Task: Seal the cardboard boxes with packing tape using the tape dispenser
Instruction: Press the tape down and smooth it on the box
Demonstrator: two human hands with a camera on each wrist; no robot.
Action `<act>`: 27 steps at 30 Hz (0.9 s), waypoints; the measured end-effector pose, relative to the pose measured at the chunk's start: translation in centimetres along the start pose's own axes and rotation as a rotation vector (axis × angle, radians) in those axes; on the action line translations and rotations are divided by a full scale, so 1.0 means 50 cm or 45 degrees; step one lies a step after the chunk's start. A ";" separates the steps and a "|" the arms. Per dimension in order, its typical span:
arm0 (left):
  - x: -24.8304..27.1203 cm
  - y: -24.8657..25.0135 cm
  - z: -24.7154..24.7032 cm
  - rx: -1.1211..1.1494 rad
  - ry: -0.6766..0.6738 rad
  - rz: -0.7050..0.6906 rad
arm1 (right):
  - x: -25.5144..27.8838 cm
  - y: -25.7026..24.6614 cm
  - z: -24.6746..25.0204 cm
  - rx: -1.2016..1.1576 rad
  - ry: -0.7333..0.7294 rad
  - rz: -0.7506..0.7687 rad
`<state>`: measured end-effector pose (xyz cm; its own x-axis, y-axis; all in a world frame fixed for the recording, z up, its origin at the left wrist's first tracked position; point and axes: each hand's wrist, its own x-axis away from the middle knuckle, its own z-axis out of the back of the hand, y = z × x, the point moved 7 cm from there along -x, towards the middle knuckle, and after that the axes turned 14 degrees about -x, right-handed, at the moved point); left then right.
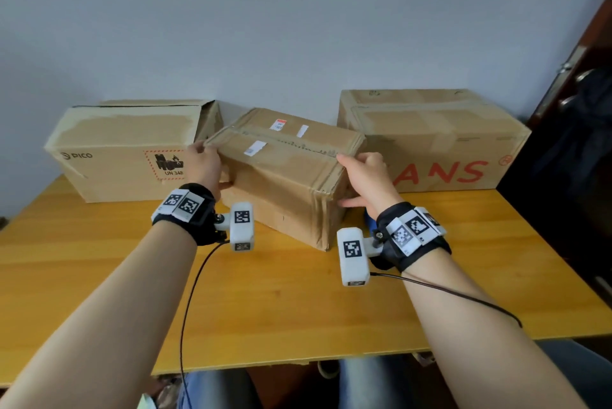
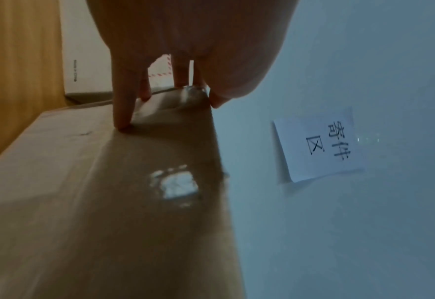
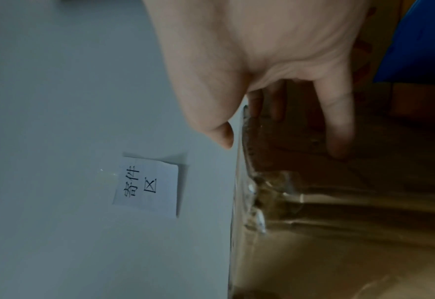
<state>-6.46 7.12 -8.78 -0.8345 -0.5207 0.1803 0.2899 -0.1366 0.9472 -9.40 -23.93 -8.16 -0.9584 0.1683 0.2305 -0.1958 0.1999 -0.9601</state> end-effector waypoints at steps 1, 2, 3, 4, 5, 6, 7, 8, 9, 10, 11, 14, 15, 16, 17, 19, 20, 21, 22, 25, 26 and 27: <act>0.005 -0.007 0.006 0.047 -0.002 0.031 | 0.004 -0.008 -0.007 -0.013 -0.022 0.041; 0.013 -0.012 0.015 0.087 0.012 0.061 | 0.009 -0.017 -0.011 -0.029 -0.032 0.084; 0.020 -0.016 0.024 0.113 0.036 0.082 | 0.015 -0.026 -0.013 -0.043 -0.048 0.118; 0.032 -0.015 0.032 0.129 0.052 0.085 | 0.019 -0.031 -0.015 -0.043 -0.072 0.127; 0.037 -0.017 0.033 0.132 0.050 0.084 | 0.018 -0.032 -0.015 -0.008 -0.098 0.132; 0.046 -0.019 0.029 0.131 0.030 0.084 | 0.015 -0.028 -0.014 0.033 -0.115 0.119; 0.053 -0.023 0.022 0.122 0.003 0.089 | 0.015 -0.027 -0.015 0.071 -0.119 0.122; 0.064 -0.025 0.016 0.104 -0.016 0.096 | 0.014 -0.024 -0.016 0.094 -0.111 0.127; 0.073 -0.026 0.012 0.078 -0.028 0.102 | 0.015 -0.025 -0.022 0.122 -0.114 0.154; 0.080 -0.024 0.006 0.053 -0.049 0.104 | 0.013 -0.026 -0.027 0.194 -0.109 0.181; 0.083 -0.022 -0.003 0.040 -0.083 0.109 | 0.009 -0.029 -0.028 0.301 -0.095 0.220; 0.089 -0.016 -0.028 0.018 -0.181 0.110 | 0.002 -0.038 -0.029 0.476 -0.067 0.259; 0.087 -0.016 -0.037 0.007 -0.188 0.101 | -0.002 -0.044 -0.029 0.459 -0.071 0.290; 0.089 -0.015 -0.045 -0.017 -0.179 0.080 | -0.005 -0.051 -0.028 0.441 -0.071 0.332; 0.088 -0.009 -0.056 -0.049 -0.163 0.043 | -0.011 -0.063 -0.029 0.450 -0.067 0.412; 0.088 0.008 -0.080 -0.184 -0.161 -0.063 | -0.018 -0.083 -0.044 0.556 -0.126 0.488; 0.090 0.015 -0.093 -0.253 -0.180 -0.112 | -0.021 -0.085 -0.057 0.591 -0.185 0.476; 0.086 0.020 -0.105 -0.304 -0.187 -0.144 | -0.027 -0.082 -0.069 0.609 -0.248 0.440; 0.083 0.022 -0.110 -0.322 -0.176 -0.152 | -0.033 -0.076 -0.074 0.610 -0.271 0.395; 0.059 0.019 -0.104 -0.308 -0.100 -0.117 | -0.064 -0.074 -0.047 0.564 -0.136 0.387; 0.051 0.015 -0.097 -0.309 -0.071 -0.081 | -0.070 -0.077 -0.028 0.527 -0.046 0.378; 0.038 0.011 -0.092 -0.318 -0.041 -0.044 | -0.079 -0.075 -0.014 0.488 0.020 0.335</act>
<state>-5.75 2.19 -9.12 -0.8591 -0.4858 0.1612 0.3645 -0.3596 0.8590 -4.75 -24.65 -5.37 -0.9832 0.1805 -0.0289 -0.0122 -0.2225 -0.9749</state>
